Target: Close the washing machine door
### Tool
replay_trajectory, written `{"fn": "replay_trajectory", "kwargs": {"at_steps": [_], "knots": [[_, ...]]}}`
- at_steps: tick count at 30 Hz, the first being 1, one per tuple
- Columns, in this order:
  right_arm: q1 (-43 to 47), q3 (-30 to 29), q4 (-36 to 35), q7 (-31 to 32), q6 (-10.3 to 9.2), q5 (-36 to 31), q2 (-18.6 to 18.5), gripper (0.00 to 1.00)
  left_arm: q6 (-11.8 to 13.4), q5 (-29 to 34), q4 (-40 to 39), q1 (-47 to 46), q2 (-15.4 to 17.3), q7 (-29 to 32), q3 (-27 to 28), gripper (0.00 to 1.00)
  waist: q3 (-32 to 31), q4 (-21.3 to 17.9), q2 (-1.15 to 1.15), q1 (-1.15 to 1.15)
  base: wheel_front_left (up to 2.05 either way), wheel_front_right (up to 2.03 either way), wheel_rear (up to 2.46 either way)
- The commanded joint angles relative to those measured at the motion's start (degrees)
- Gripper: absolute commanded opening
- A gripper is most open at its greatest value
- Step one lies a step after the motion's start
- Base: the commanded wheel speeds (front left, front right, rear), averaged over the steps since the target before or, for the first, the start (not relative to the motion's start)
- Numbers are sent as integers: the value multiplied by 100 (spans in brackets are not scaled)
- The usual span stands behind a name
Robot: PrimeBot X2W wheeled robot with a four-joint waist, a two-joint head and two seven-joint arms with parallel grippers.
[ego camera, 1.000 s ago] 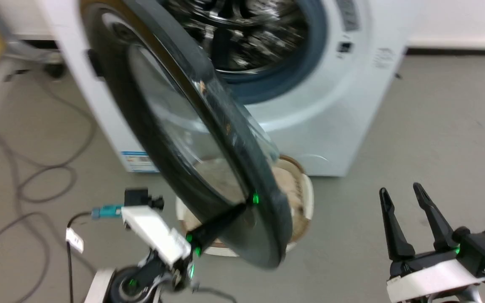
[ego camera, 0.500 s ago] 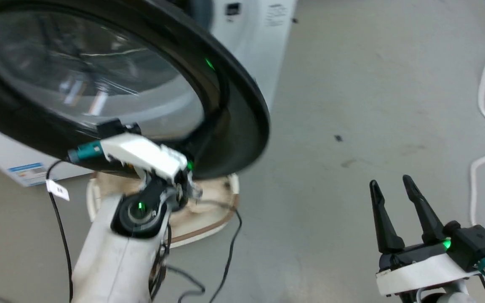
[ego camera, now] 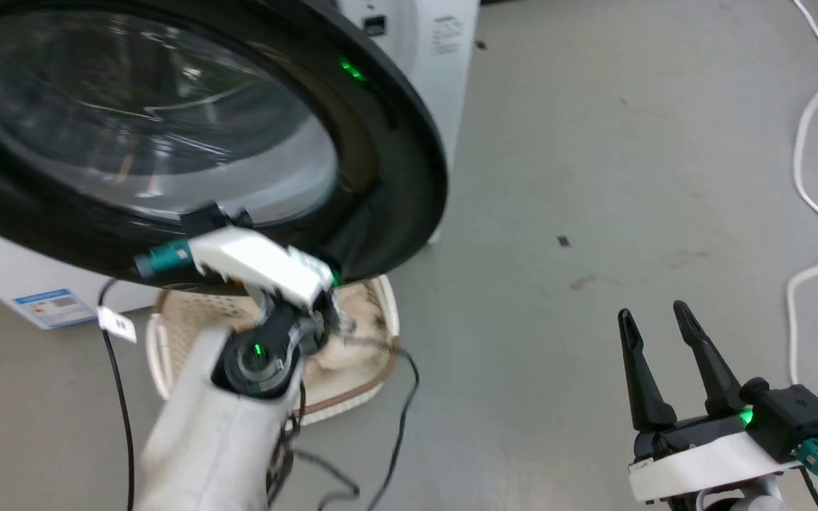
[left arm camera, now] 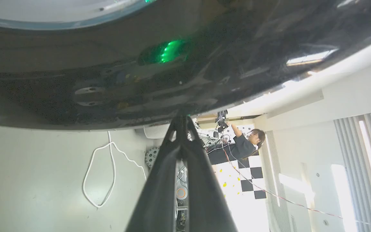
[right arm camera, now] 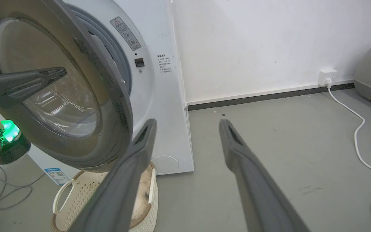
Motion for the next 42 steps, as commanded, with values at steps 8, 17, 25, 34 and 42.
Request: {"fn": "replay_trajectory", "kwargs": {"at_steps": [8, 17, 25, 34, 42], "knots": [[153, -74, -78, 38, 5, -73, -43, 100, -148, 1571, -720, 1048, 813, -422, -842, 0, -578, 795, 0, 0, 0, 0, 0], [365, -142, -185, 129, 5, -88, -95, 100, 309, 4488, -1169, 1669, 1901, -2481, -1384, 0, -925, 1447, 0, 0, 0, 0, 0], [492, -82, -203, 176, 5, 5, -173, 100, 986, 5413, -1761, 2457, 1897, -2828, -802, 100, -1070, 1793, 0, 0, 0, 0, 0], [610, 44, -119, 276, 5, 26, -273, 100, 1530, 6587, -2463, 3380, 1580, -2832, -447, 100, -1095, 2005, 0, 0, 0, 0, 0], [608, 296, -119, 271, 5, 6, -418, 0, 1538, 7083, -2570, 3638, 1310, -2832, -386, 100, -995, 2226, 0, 0, 0, 0, 0]]}}
